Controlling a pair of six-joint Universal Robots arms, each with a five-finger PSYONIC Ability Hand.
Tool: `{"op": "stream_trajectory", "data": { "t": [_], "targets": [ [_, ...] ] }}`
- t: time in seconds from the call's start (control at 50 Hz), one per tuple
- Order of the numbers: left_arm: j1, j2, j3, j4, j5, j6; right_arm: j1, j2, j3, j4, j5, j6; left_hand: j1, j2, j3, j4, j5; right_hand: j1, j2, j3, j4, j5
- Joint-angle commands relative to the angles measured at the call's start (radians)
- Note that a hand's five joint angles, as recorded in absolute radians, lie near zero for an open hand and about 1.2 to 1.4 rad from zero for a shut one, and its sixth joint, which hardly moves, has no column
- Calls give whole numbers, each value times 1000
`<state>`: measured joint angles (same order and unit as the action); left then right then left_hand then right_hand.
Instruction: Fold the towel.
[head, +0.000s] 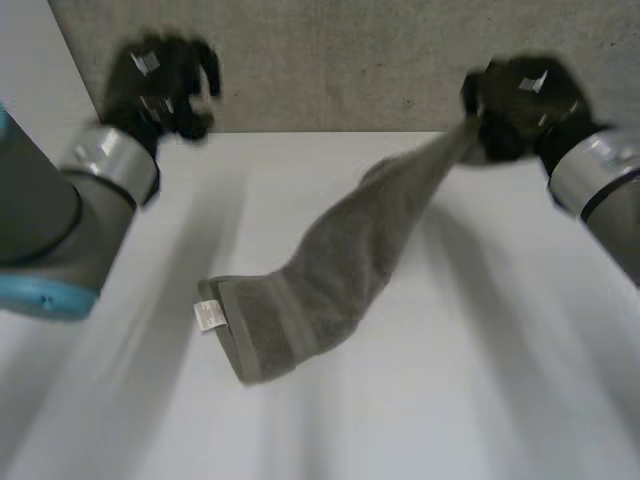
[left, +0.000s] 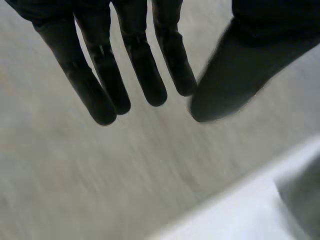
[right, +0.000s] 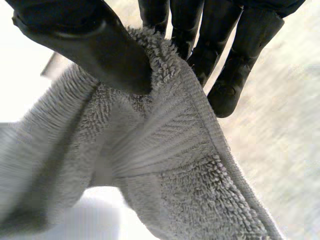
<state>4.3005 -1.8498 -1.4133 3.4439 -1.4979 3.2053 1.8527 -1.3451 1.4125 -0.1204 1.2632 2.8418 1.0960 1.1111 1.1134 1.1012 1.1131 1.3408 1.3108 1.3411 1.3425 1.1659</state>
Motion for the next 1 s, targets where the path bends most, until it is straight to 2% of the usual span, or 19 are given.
{"op": "stream_trajectory", "data": {
  "t": [0.02, 0.08, 0.2, 0.32, 0.36, 0.42, 0.52, 0.64, 0.72, 0.76, 0.8, 0.88, 0.92, 0.98, 1.0],
  "targets": [
    [-8, -159, -64, -60, 33, 10, 4, -20, 152, 47, -12, -102, -456, -471, -473, -461, -648, 56, 85, 55, 54, 56],
    [-11, -230, -58, -68, 33, 27, -3, -60, 218, 47, -16, -127, -585, -600, -603, -591, -777, 56, 85, 55, 54, 56],
    [-13, -296, -29, -83, 31, 48, -9, -146, 315, 44, -35, -147, -615, -630, -633, -621, -807, 56, 85, 55, 54, 56],
    [-15, -365, 17, -107, 33, 51, -139, -272, 430, 48, -117, -145, -645, -660, -662, -650, -836, 56, 85, 55, 54, 56],
    [-18, -387, 40, -170, 35, 51, -214, -328, 474, 48, -166, -144, -624, -639, -642, -629, -816, 56, 85, 55, 54, 56],
    [-18, -390, 48, -209, 35, 51, -248, -344, 487, 47, -188, -142, -615, -630, -633, -621, -807, 56, 85, 55, 54, 56],
    [-19, -382, 60, -324, 30, 50, -374, -359, 517, 47, -258, -145, -604, -619, -621, -609, -795, 56, 85, 55, 54, 56],
    [-18, -378, 65, -344, 28, 45, -414, -350, 536, 47, -307, -147, -604, -619, -621, -609, -795, 56, 85, 55, 54, 56],
    [-18, -390, 65, -344, 21, 50, -415, -342, 545, 45, -309, -147, -589, -604, -606, -594, -781, 56, 85, 55, 54, 56],
    [-19, -396, 66, -344, 19, 50, -414, -342, 546, 45, -309, -148, -542, -557, -559, -547, -734, 56, 85, 55, 54, 56],
    [-19, -411, 73, -344, 18, 51, -414, -342, 546, 45, -309, -148, -338, -353, -355, -343, -529, 56, 85, 55, 54, 56],
    [-19, -417, 79, -344, 19, 51, -414, -341, 539, 44, -309, -148, -172, -187, -189, -177, -364, 56, 85, 55, 54, 56],
    [-21, -417, 86, -342, 19, 51, -412, -341, 531, 42, -308, -148, 27, 12, 9, 21, -165, 56, 85, 55, 54, 56],
    [-21, -419, 94, -342, 19, 50, -411, -342, 510, 42, -303, -148, 86, 71, 69, 81, -105, 56, 85, 55, 54, 56],
    [-21, -422, 103, -342, 18, 50, -406, -342, 494, 44, -301, -148, 185, 170, 168, 180, -7, 56, 85, 55, 54, 56]
  ]
}}
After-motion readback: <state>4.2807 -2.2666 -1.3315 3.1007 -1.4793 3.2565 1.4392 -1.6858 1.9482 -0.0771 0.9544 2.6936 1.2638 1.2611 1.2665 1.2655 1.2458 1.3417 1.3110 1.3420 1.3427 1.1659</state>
